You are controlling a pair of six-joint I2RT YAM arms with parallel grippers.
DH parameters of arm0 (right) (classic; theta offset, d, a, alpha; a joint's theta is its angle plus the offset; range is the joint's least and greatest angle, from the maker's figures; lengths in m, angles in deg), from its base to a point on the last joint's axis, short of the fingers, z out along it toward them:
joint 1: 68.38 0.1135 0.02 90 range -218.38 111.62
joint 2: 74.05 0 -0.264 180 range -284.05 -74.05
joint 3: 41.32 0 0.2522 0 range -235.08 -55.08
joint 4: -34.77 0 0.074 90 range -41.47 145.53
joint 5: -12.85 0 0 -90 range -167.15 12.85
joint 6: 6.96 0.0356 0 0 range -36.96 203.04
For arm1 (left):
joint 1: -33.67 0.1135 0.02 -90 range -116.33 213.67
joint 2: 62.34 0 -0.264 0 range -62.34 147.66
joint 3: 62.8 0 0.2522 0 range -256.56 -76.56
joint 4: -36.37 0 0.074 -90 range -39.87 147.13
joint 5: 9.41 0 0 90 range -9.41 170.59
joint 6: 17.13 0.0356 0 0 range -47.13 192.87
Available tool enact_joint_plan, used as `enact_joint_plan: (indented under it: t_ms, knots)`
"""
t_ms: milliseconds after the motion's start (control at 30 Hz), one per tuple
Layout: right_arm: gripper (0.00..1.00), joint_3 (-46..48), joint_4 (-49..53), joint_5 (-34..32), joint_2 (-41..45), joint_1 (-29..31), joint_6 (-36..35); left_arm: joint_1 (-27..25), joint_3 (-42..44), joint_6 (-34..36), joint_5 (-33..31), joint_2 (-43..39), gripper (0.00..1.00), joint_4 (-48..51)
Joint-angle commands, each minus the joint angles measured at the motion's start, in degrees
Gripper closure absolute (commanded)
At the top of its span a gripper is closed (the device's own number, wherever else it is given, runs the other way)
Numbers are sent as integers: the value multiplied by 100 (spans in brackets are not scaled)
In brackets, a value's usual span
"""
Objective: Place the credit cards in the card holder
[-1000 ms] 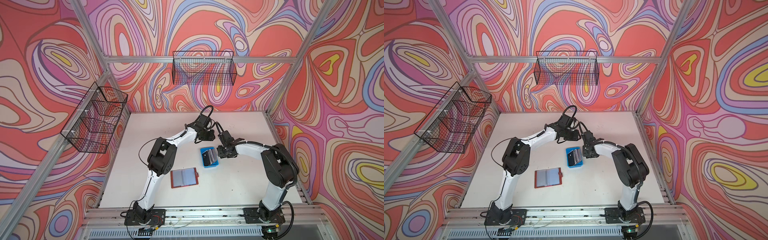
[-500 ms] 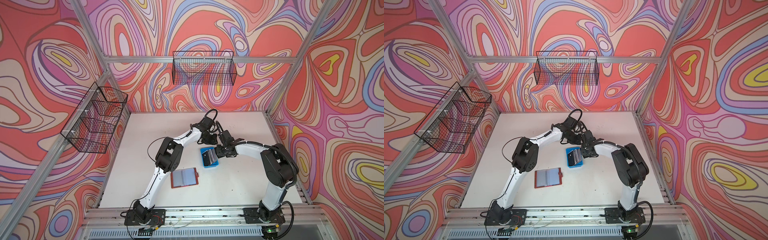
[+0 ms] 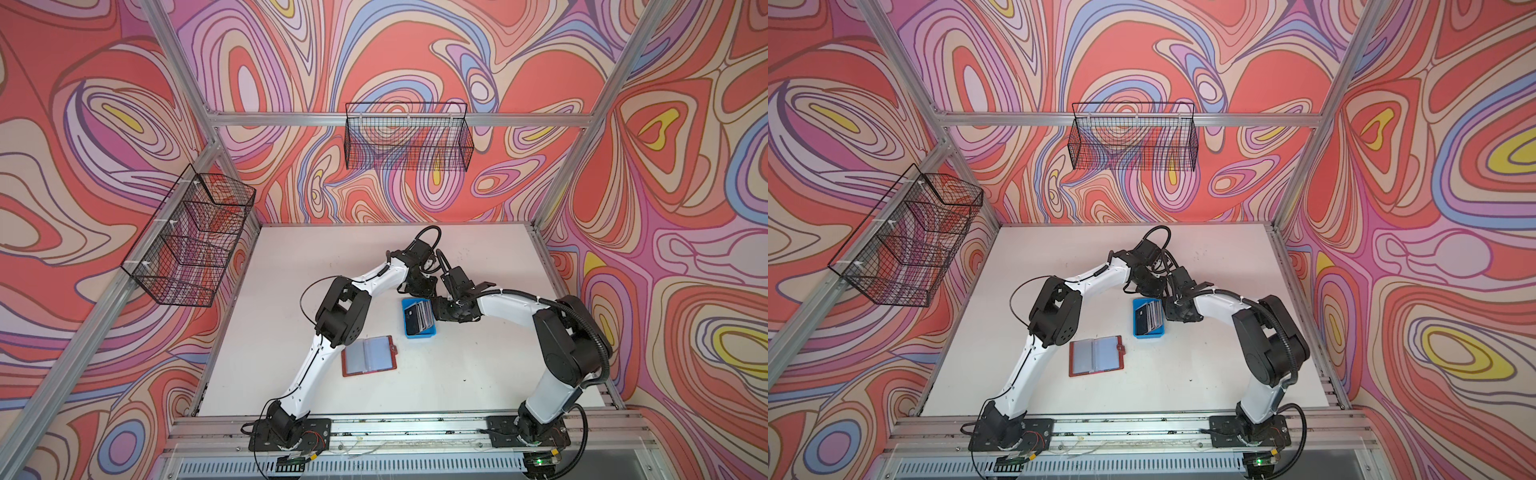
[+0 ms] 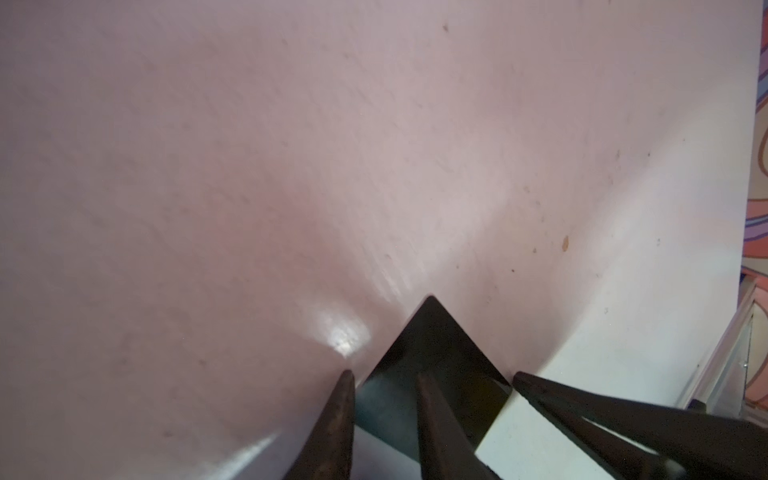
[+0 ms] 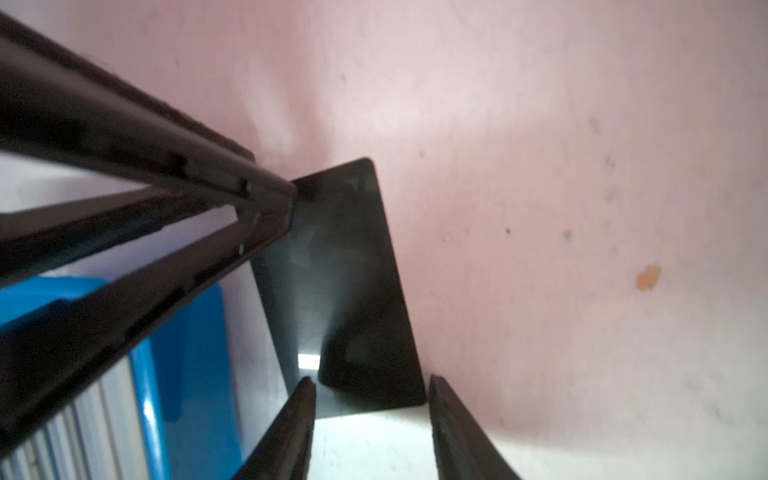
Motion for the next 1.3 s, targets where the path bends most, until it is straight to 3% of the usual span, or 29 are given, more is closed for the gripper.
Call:
enact_joint_plan:
  t_ms: [0, 167, 300, 667, 1267]
  knots:
    - [53, 197, 138, -174, 317, 29, 166, -311, 147, 209, -3, 8, 72, 668]
    - [55, 705, 34, -528, 957, -72, 671, -499, 632, 18, 335, -199, 73, 363]
    - [51, 1382, -304, -590, 1992, -227, 1399, -499, 977, -143, 380, -357, 73, 84]
    - [48, 3070, -1169, -125, 3463, -229, 3211, -501, 1066, -177, 355, -344, 74, 42]
    - [51, 3440, -2592, 640, 2394, -228, 3552, -579, 1031, -161, 407, -344, 74, 118]
